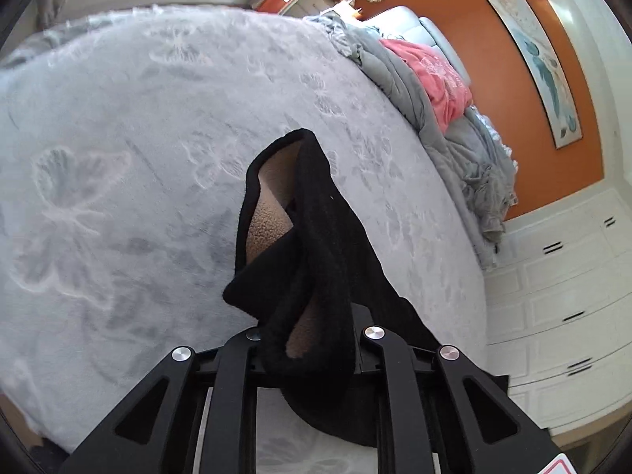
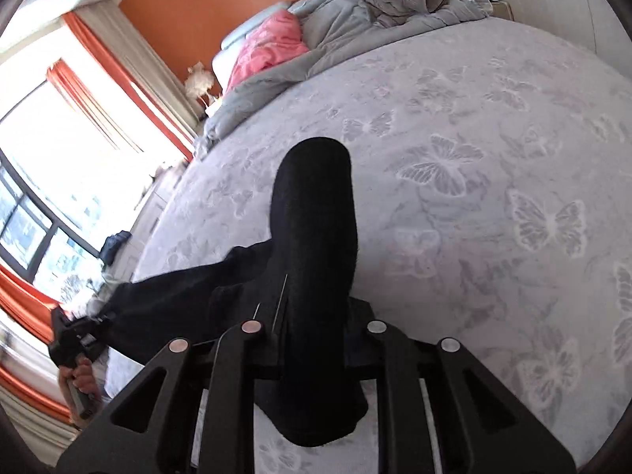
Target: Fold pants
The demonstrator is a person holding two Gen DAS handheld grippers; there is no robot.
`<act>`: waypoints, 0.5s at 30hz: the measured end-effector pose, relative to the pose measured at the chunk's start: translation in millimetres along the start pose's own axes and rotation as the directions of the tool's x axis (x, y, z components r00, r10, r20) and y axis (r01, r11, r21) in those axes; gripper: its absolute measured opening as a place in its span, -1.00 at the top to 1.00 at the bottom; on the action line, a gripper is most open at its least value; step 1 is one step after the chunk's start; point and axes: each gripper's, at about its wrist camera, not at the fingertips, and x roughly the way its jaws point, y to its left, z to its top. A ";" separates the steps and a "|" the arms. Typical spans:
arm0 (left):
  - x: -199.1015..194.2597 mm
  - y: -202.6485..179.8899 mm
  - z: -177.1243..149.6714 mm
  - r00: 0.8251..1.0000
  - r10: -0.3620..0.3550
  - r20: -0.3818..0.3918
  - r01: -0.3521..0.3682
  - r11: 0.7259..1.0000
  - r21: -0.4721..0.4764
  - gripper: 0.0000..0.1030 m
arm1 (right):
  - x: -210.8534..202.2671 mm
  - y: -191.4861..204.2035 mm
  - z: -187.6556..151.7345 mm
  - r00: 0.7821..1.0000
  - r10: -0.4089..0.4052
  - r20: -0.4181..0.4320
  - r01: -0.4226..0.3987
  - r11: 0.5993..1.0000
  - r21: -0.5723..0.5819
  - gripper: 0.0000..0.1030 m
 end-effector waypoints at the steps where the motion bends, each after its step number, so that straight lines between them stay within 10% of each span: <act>1: -6.3 3.2 -1.2 0.999 0.038 0.008 -0.038 0.999 0.023 0.75 | 12.9 -3.2 -4.2 0.999 -0.026 -0.047 0.026 1.000 0.004 0.63; 5: 23.3 39.9 -13.8 0.983 0.172 -0.058 -0.172 0.985 0.012 0.74 | 81.8 -49.0 -47.7 0.925 -0.226 -0.307 0.235 0.972 -0.009 0.38; 12: 24.8 67.8 -17.3 0.991 0.108 -0.083 -0.112 0.993 -0.045 0.71 | 27.7 44.0 -53.9 0.963 -0.270 -0.011 0.265 0.953 -0.149 0.31; 15: 26.7 61.9 -20.7 0.986 0.147 -0.075 -0.149 0.989 -0.020 0.71 | 28.9 96.8 -60.9 0.926 -0.351 0.143 0.378 0.877 -0.296 0.22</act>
